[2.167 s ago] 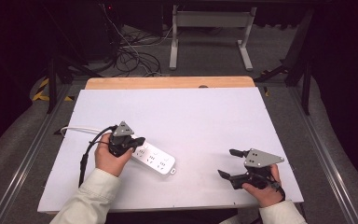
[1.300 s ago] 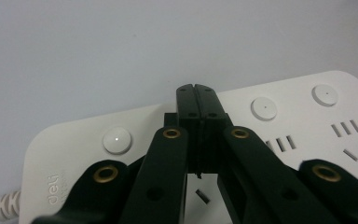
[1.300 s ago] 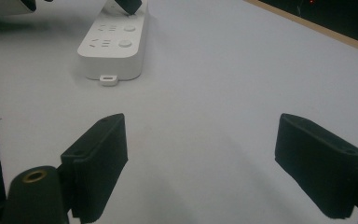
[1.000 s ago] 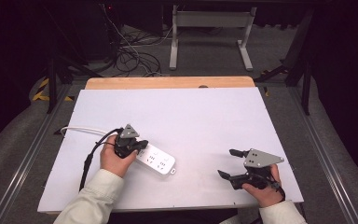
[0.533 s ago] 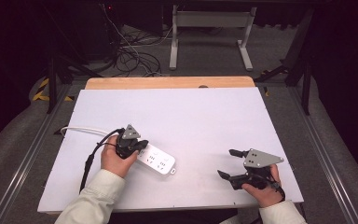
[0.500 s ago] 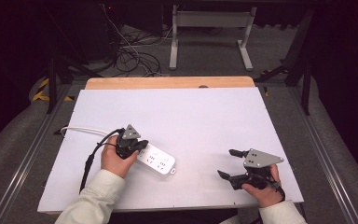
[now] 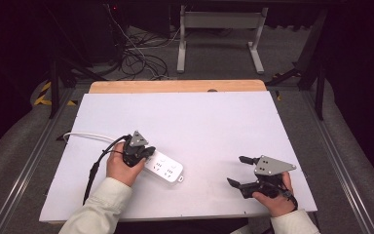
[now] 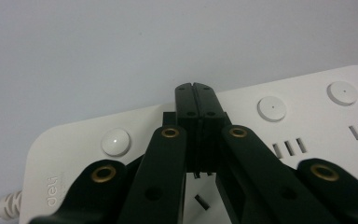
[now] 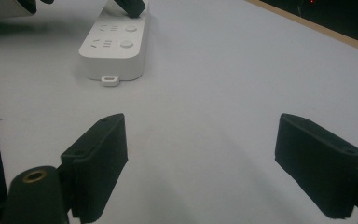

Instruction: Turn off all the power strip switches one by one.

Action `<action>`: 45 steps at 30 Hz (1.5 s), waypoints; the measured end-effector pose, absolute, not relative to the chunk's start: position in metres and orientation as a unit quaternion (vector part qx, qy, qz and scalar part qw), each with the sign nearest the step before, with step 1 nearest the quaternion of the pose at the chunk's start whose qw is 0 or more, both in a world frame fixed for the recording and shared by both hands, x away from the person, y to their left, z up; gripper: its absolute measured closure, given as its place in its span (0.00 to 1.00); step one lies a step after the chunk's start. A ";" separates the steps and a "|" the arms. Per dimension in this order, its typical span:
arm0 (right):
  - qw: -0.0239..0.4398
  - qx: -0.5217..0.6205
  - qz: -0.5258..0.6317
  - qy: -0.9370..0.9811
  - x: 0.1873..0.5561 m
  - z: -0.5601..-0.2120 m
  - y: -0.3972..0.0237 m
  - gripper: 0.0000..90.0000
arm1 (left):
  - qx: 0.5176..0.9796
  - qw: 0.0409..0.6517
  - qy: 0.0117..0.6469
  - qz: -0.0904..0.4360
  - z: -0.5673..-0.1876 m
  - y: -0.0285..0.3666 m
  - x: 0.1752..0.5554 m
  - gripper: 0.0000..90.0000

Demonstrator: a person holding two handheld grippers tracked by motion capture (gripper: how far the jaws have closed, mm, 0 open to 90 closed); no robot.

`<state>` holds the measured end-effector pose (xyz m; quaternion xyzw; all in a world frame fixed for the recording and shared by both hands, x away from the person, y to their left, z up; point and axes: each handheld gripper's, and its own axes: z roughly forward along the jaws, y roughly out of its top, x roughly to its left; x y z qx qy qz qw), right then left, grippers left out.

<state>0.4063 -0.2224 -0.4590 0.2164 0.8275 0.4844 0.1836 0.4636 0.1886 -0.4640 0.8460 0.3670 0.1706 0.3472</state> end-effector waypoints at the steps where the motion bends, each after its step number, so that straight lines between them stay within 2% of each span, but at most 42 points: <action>1: 0.184 0.216 0.484 0.827 0.406 -0.459 -0.222 0.20 | 0.847 0.347 0.364 0.173 -0.464 0.189 0.463 1.00; 4: 0.184 0.216 0.485 0.827 0.407 -0.459 -0.223 0.20 | 0.836 0.363 0.366 0.186 -0.459 0.191 0.460 1.00; 8: 0.183 0.217 0.485 0.827 0.408 -0.460 -0.224 0.20 | 0.824 0.393 0.369 0.175 -0.447 0.199 0.459 1.00; 22: 0.181 0.217 0.485 0.827 0.408 -0.460 -0.223 0.20 | 0.820 0.396 0.369 0.187 -0.437 0.205 0.458 1.00; 29: 0.181 0.217 0.484 0.828 0.408 -0.460 -0.223 0.20 | 0.817 0.383 0.379 0.205 -0.433 0.221 0.464 1.00; 37: 0.182 0.217 0.484 0.828 0.408 -0.460 -0.223 0.20 | 0.807 0.383 0.407 0.192 -0.444 0.240 0.475 1.00; 45: 0.182 0.217 0.484 0.828 0.408 -0.460 -0.223 0.20 | 0.814 0.375 0.405 0.180 -0.452 0.237 0.479 1.00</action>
